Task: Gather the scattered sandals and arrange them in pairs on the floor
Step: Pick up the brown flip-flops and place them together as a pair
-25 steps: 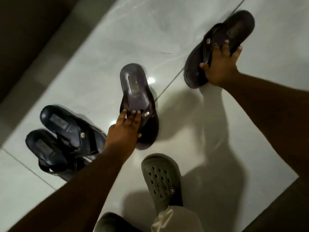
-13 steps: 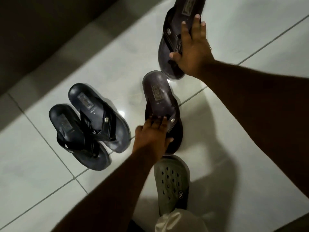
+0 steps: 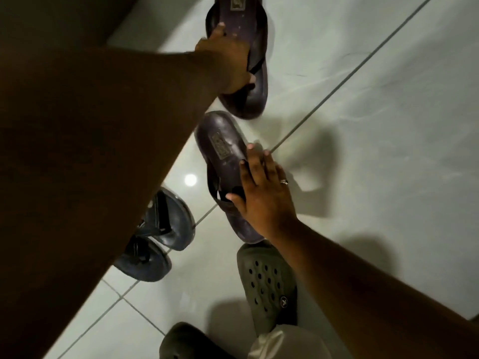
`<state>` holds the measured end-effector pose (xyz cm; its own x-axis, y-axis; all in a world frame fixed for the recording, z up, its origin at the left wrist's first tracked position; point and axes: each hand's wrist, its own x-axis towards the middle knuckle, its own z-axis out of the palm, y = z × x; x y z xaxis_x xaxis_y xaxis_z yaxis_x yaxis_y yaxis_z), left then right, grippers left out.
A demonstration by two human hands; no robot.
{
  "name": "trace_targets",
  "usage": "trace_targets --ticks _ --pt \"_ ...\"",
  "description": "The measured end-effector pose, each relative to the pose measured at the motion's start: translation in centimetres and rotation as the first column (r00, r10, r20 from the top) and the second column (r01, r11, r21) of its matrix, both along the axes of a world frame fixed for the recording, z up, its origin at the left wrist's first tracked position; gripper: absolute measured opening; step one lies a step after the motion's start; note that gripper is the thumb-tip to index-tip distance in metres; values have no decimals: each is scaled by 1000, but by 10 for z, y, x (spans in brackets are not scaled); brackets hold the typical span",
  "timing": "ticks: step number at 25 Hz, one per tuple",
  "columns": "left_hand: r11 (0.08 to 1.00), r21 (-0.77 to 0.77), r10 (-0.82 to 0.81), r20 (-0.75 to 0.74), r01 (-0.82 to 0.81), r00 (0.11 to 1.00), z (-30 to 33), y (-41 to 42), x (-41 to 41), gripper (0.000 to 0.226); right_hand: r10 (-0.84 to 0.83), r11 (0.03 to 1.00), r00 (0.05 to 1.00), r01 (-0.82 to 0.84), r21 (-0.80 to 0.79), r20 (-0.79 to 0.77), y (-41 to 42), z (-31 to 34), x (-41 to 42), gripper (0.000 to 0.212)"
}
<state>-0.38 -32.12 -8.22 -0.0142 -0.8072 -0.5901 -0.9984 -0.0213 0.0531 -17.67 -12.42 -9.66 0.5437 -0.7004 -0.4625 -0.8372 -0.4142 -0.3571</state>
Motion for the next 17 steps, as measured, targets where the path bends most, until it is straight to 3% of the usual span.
trace_targets --ticks 5,10,15,17 --pt "998 4 63 19 -63 998 4 -5 45 64 69 997 995 -66 39 -66 -17 -6 -28 87" --pt "988 41 143 72 -146 987 4 30 87 66 -70 997 992 68 -24 -107 -47 -3 -74 76" --pt "927 -14 374 -58 -375 926 10 123 50 55 -121 993 991 122 -1 -47 -100 -7 -80 79" --pt "914 17 406 -34 -405 913 13 157 14 57 -102 995 994 102 -6 -44 -120 -7 -59 77"
